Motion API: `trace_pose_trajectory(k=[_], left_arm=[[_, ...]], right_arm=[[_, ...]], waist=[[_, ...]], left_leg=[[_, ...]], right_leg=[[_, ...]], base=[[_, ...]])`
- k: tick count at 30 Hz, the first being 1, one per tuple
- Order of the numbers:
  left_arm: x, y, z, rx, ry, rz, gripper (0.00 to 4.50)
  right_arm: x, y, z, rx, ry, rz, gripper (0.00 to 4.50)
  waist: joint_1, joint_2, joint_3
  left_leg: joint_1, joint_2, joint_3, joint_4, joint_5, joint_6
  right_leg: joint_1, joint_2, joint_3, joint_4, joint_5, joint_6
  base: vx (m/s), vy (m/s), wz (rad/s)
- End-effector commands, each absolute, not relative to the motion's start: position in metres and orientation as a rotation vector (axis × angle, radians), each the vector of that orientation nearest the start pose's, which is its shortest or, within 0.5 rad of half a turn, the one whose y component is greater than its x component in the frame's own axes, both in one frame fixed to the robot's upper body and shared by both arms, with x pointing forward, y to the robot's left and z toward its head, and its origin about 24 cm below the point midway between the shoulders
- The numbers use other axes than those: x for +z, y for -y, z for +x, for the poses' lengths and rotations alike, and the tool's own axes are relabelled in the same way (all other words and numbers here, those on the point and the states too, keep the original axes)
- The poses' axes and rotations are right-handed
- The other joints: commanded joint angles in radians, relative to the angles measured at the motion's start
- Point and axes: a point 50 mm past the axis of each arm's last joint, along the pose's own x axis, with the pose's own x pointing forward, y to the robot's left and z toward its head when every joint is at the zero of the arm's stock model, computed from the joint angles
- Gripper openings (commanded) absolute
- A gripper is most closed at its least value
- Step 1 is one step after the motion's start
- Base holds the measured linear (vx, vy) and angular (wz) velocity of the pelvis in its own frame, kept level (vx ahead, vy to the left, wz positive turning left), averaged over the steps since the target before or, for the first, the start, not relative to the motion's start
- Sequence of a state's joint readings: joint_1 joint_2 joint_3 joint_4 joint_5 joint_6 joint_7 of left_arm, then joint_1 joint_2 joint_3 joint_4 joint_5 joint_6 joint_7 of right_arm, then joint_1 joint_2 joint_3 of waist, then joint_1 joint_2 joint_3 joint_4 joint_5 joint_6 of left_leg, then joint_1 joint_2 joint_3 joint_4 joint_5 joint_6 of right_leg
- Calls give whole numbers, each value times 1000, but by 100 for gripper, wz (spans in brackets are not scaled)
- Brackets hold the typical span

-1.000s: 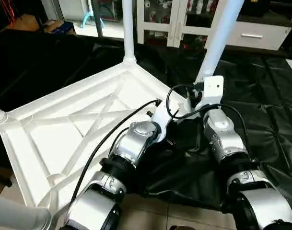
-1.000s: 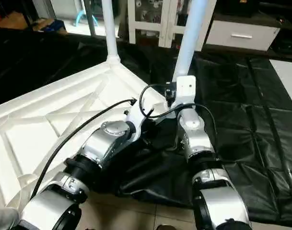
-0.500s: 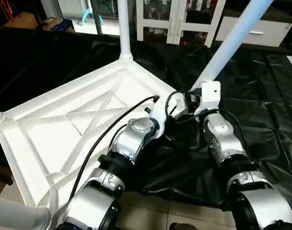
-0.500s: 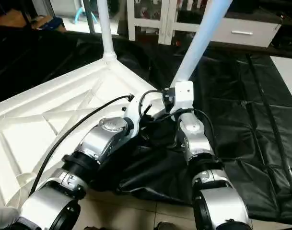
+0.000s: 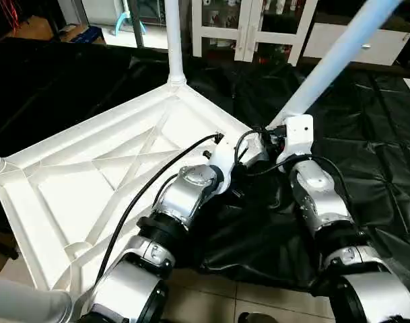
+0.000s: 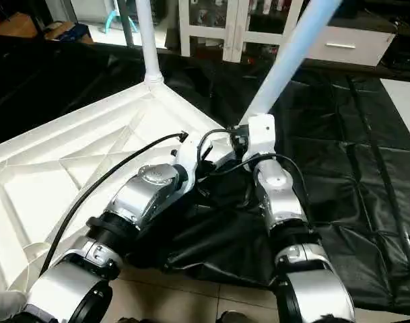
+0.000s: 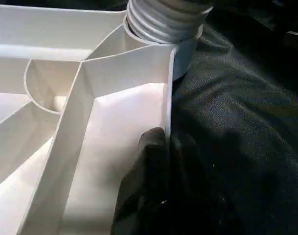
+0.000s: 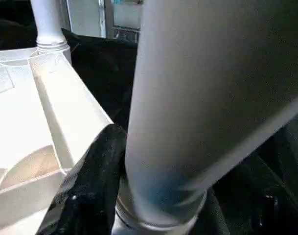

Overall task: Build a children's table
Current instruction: Insert table leg to table base

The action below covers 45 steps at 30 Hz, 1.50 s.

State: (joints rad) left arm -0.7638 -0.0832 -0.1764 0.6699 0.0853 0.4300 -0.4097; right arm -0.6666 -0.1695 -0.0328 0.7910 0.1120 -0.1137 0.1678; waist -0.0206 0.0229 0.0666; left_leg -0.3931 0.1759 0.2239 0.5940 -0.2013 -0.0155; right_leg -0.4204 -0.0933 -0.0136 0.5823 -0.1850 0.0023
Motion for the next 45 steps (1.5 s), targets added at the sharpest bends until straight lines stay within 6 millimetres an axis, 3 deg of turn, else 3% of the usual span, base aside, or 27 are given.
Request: trace_pose_trajectory(k=[1,7,15,17,19,21,22,23,24,25,28,30,33,36,41,42,45], left_arm=[[81,-30,355,-691,-324,178,0],[79,-31,353,-702,-329,187,0],[76,-33,351,-737,-334,213,0],[76,-31,348,-783,-326,227,0],[76,-29,338,-948,-284,273,0],[78,-30,328,-1107,-209,351,0],[78,-30,322,-1183,-181,379,0],[78,-30,322,-1183,-181,379,0],[78,-34,311,-1316,-146,421,0],[77,-38,304,-1392,-135,431,0],[78,-47,296,-1474,-128,428,0],[80,-55,292,-1520,-115,428,0],[81,-66,288,-1579,-103,460,0],[79,-73,291,-1569,-110,507,0],[76,-77,299,-1506,-125,572,0],[76,-77,299,-1506,-125,572,0],[76,-76,298,-1514,-121,562,0]], right_arm=[[79,162,368,182,-3,-49,236],[79,164,366,187,-1,-50,204],[78,166,364,196,-9,-42,194],[78,166,364,206,-12,-27,194],[76,167,360,299,-53,75,194],[74,167,352,449,-121,200,194],[74,169,348,511,-141,213,193],[74,169,348,511,-141,213,193],[74,176,337,628,-178,203,193],[74,184,327,705,-209,177,193],[74,195,310,833,-277,141,193],[74,206,294,927,-345,108,193],[81,218,278,1019,-398,102,193],[88,223,267,1086,-426,106,193],[104,222,255,1169,-402,149,193],[104,222,255,1169,-402,149,193],[103,222,249,1190,-431,100,193]], waist=[[10,-24,-74],[10,-27,-74],[13,-27,-71],[13,-27,-70],[16,-28,-68],[22,-28,-67],[29,-28,-63],[29,-28,-63],[38,-26,-61],[43,-24,-61],[65,-22,-59],[72,-25,-55],[75,-32,-48],[72,-30,-44],[68,-28,-40],[66,-32,-43],[64,-28,-44]], left_leg=[[22,47,-26,-40,77,267],[21,47,-25,-40,54,252],[21,46,-25,-41,3,225],[20,46,-26,-42,-2,220],[17,47,-28,-44,-7,228],[19,46,-29,-45,-11,241],[23,54,-28,-48,-14,234],[23,54,-28,-48,-14,234],[32,55,-26,-51,-35,212],[33,57,-27,-52,-38,205],[45,61,-23,-54,-19,185],[41,59,-21,-59,-50,167],[38,60,-20,-66,-130,129],[37,63,-23,-74,-195,86],[34,61,-26,-76,-198,75],[31,60,-27,-74,-186,77],[30,60,-26,-71,-144,91]], right_leg=[[57,-41,12,-25,130,-339],[56,-41,13,-27,86,-332],[53,-40,14,-33,27,-319],[53,-40,14,-33,26,-317],[58,-42,16,-30,36,-315],[59,-39,16,-31,44,-312],[51,-38,16,-31,39,-310],[51,-38,16,-31,39,-310],[47,-37,16,-36,2,-305],[50,-38,17,-35,0,-299],[42,-33,19,-29,40,-292],[42,-38,19,-33,0,-284],[45,-43,20,-45,-109,-256],[39,-49,22,-56,-211,-225],[36,-49,24,-59,-197,-218],[39,-49,23,-54,-178,-221],[40,-49,22,-49,-110,-242]], base=[[0,0,0],[0,0,0],[0,0,0],[0,0,0],[0,0,0],[0,0,0],[0,0,0],[0,0,0],[0,0,0],[0,0,0],[0,0,0],[0,0,0],[0,0,0],[0,0,0],[0,0,0],[0,0,0],[0,0,0]])
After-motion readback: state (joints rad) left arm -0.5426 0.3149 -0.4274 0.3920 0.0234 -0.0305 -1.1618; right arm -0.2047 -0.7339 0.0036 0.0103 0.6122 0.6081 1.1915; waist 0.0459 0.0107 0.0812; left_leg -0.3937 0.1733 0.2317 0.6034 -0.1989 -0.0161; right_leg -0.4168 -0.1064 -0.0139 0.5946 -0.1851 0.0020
